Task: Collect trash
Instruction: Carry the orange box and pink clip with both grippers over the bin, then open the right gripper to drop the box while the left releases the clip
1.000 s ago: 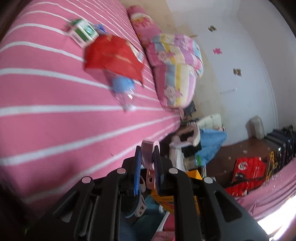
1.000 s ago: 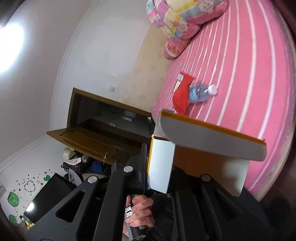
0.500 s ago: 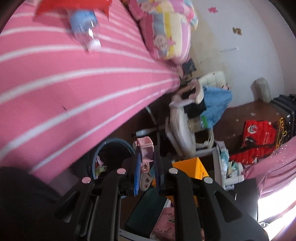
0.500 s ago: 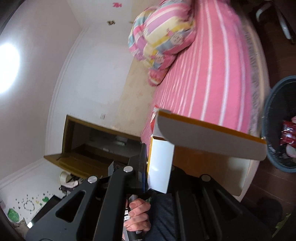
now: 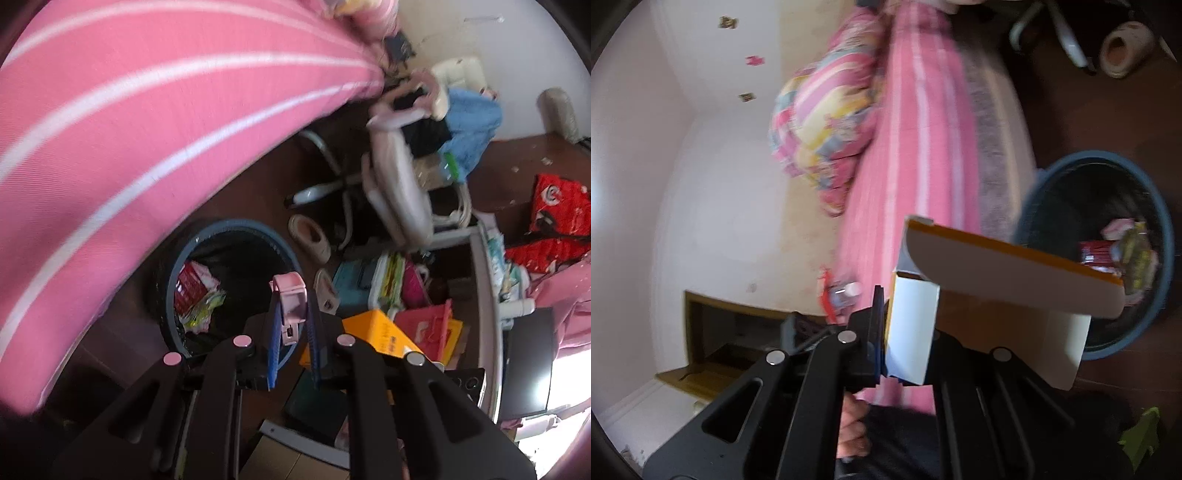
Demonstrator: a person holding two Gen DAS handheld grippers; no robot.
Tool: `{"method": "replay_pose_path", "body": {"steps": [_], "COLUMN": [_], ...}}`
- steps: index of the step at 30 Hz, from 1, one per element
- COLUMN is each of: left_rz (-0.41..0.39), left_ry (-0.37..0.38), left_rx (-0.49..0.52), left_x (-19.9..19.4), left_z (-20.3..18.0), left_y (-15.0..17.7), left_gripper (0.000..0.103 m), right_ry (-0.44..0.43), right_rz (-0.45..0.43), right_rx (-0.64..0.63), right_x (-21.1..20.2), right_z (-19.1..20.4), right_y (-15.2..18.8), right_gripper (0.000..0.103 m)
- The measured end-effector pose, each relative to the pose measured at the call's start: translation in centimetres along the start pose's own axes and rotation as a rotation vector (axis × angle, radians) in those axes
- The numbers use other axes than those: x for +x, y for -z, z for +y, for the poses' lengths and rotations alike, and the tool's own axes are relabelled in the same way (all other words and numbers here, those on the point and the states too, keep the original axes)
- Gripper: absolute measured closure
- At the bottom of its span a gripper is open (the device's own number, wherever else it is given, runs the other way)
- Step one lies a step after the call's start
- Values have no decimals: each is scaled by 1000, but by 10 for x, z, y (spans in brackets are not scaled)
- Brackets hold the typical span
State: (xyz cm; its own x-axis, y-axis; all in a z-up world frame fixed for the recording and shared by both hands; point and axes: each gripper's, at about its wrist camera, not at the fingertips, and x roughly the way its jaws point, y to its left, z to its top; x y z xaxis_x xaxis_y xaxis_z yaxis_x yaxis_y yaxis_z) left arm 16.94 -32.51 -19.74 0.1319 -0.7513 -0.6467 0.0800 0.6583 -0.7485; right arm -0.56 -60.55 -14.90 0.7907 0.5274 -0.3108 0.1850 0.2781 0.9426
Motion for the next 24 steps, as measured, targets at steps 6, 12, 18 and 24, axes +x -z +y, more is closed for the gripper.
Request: {"method": "replay_pose_path", "body": {"steps": [6, 12, 18, 24], "left_rz": [111, 201, 210, 191], "left_ry": [-31, -46, -26, 2], "left_rx": [30, 20, 14, -11], "left_x": [53, 90, 92, 81], "left_z": [3, 11, 10, 11], "left_y": [-11, -13, -13, -15], "left_gripper": [90, 83, 48, 41], "right_ry": [149, 251, 324, 380], "right_rz": [-13, -14, -30, 2], "right_rx": [-11, -34, 5, 28], "right_x": [10, 24, 25, 29], "right_z": [-25, -40, -50, -52], "right_y": [-9, -19, -19, -16], "right_gripper": [97, 90, 31, 18]}}
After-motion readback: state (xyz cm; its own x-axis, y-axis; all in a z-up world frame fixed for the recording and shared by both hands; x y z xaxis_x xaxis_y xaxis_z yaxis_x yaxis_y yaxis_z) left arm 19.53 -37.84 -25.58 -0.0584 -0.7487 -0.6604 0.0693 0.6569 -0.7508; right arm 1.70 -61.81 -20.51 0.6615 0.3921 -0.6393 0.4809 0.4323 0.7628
